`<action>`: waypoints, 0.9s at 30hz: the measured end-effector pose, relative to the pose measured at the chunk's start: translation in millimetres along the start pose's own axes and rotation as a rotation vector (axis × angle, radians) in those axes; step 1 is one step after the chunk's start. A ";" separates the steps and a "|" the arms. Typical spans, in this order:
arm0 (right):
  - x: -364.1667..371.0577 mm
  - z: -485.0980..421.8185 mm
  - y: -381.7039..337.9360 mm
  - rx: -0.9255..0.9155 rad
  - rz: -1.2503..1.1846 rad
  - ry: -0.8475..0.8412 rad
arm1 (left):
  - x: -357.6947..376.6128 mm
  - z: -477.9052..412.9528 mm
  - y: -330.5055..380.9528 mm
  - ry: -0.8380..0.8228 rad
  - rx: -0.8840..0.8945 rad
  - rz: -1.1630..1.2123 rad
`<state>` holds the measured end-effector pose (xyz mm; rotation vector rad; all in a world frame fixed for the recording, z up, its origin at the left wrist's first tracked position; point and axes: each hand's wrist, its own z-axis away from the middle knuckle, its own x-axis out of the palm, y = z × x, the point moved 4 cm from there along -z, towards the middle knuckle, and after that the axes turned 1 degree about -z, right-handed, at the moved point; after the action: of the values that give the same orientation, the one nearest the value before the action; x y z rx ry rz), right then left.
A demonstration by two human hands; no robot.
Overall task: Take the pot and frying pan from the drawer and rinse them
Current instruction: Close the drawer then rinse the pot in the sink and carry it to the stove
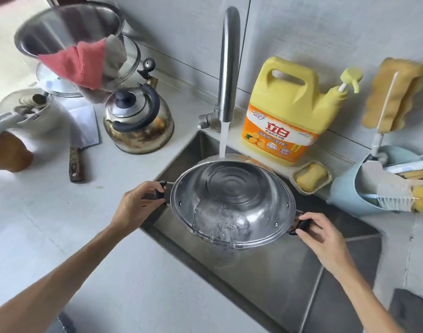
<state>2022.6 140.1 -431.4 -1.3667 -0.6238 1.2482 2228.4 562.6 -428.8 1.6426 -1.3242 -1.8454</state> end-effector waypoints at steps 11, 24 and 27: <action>14.3 -13.7 -40.9 -0.163 0.074 -0.003 | -17.8 -3.8 -8.4 0.119 -0.089 -0.011; 24.5 -29.3 -94.0 -0.258 0.115 -0.066 | -10.5 3.2 -39.0 0.109 -0.260 0.042; 19.4 -35.7 -86.7 -0.171 0.073 -0.061 | -11.8 2.7 -37.5 0.084 -0.249 0.058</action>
<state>2085.7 164.6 -363.7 -1.5083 -0.7420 1.3232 2241.2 591.7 -452.0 1.5181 -1.0490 -1.8043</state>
